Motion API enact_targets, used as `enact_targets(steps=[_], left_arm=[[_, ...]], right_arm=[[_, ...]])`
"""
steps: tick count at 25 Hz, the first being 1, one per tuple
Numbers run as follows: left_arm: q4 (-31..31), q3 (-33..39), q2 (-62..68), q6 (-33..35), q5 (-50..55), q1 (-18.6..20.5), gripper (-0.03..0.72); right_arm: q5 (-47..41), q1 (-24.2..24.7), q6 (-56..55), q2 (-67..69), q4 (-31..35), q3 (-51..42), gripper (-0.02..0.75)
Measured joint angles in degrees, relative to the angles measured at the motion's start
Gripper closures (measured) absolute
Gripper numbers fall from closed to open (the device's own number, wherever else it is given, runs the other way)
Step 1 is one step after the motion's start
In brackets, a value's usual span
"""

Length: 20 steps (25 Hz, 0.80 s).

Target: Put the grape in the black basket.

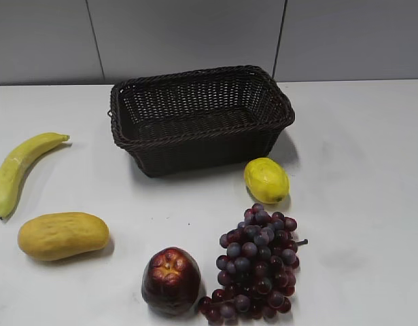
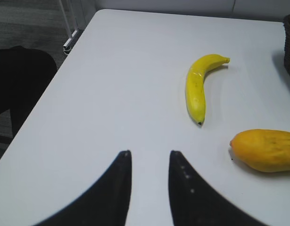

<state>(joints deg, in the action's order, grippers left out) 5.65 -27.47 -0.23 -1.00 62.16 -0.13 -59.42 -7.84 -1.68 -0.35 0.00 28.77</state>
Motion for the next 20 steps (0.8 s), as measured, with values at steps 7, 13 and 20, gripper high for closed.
enact_targets(steps=[7,13,20], left_arm=[[0.0,0.0,0.0,0.0,0.0,0.0,0.471],[0.0,0.0,0.0,0.0,0.0,0.0,0.471],[0.0,0.0,0.0,0.0,0.0,0.0,0.471]], right_arm=[[0.0,0.0,-0.2,0.0,0.0,0.0,0.165],[-0.3,0.0,-0.3,5.8,0.0,0.9,0.166],[-0.2,0.0,-4.0,28.6,8.2,4.7,0.165]])
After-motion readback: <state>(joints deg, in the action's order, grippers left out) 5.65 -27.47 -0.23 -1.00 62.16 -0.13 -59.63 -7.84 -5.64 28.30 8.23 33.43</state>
